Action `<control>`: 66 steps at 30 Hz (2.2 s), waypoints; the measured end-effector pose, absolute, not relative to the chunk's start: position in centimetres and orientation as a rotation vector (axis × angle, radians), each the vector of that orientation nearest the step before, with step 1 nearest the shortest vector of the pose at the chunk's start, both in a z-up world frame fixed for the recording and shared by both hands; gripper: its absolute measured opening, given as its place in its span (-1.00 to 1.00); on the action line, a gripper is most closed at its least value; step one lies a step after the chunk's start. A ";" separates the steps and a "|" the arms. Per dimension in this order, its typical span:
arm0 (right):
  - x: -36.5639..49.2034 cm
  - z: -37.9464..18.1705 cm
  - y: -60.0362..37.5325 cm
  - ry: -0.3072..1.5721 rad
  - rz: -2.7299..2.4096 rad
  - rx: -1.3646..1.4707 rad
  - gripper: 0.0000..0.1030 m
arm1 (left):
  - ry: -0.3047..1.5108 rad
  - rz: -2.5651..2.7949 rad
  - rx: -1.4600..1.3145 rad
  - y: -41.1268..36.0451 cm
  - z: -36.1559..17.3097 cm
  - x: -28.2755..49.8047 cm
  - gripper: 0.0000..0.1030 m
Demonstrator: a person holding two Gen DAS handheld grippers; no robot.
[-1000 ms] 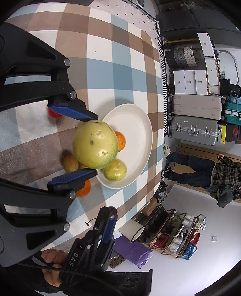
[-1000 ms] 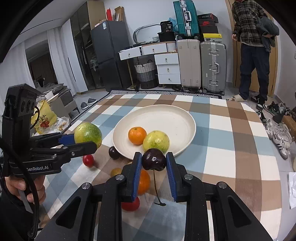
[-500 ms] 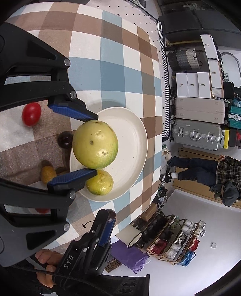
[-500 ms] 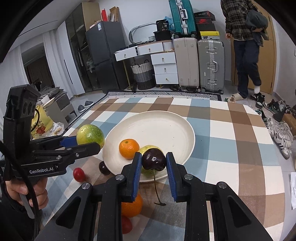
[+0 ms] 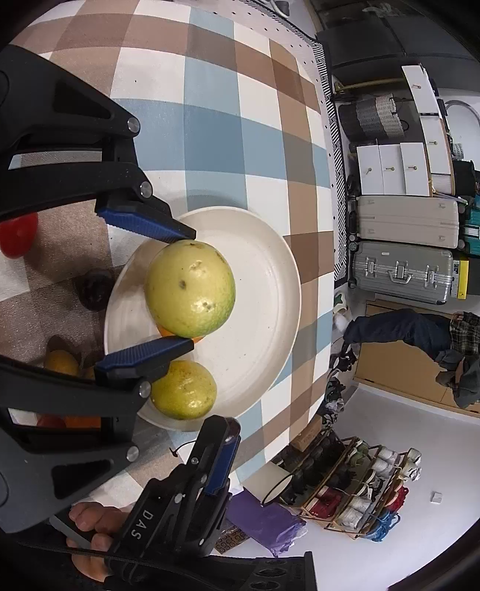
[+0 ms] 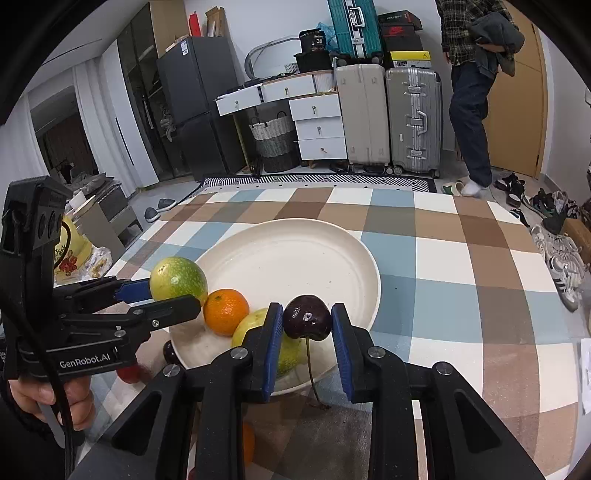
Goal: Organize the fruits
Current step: 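Carry both fruits onto the white plate and open both tools, then withdraw both tools from the plate toward the remaining fruit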
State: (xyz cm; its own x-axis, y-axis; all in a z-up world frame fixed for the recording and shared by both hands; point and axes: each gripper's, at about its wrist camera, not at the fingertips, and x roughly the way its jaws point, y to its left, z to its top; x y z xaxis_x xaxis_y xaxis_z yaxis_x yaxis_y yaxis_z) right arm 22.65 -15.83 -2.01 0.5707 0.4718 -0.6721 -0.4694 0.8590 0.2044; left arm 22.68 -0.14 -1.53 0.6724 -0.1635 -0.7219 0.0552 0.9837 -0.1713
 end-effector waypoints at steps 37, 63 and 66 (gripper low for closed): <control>19.0 0.0 -19.6 0.735 0.449 0.016 0.99 | 0.759 -0.086 -0.088 0.4 0.8 19.0 0.68; 12.0 -3.8 -17.2 0.924 0.489 -0.064 0.99 | 0.818 -0.030 -0.105 4.3 -2.4 10.5 0.95; 12.1 -4.3 -17.0 0.947 0.487 -0.062 0.99 | 0.836 -0.031 -0.094 4.1 -2.9 10.8 0.95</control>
